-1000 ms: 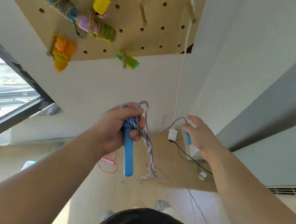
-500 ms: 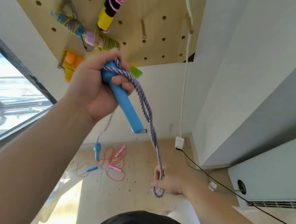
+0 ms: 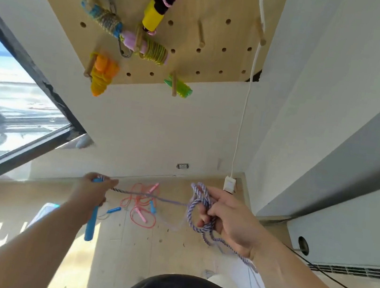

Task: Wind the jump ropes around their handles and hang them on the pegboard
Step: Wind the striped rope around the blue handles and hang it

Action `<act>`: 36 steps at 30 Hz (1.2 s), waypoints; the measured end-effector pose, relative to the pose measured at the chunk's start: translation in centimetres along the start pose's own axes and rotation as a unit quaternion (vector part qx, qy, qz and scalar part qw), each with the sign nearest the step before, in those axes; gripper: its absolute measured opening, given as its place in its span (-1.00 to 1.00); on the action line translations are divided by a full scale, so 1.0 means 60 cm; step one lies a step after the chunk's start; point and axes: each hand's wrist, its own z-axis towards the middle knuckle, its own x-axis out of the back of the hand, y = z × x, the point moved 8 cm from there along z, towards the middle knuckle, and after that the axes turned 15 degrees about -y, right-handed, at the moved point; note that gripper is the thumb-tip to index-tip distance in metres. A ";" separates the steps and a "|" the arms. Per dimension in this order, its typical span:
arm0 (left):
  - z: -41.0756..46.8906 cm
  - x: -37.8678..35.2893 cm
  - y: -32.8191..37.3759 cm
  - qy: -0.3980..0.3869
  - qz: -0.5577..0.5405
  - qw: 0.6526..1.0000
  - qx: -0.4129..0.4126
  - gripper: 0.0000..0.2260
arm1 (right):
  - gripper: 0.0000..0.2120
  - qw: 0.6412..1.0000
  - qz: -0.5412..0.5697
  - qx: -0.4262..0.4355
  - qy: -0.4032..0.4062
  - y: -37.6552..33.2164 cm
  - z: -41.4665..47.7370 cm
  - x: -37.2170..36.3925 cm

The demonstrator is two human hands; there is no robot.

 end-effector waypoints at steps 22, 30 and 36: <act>-0.152 -0.189 0.113 -0.193 0.157 0.938 -0.240 -0.80 | -0.65 0.959 -0.041 0.084 0.268 -0.056 -0.025 0.022; -0.103 -0.092 0.101 -0.085 -0.148 0.974 -0.147 -0.78 | -0.68 0.885 0.087 0.168 0.425 -0.078 -0.098 0.186; -0.086 0.048 0.107 0.130 -0.054 0.978 -0.157 -0.84 | -0.71 0.799 0.102 0.128 0.579 -0.046 -0.186 0.303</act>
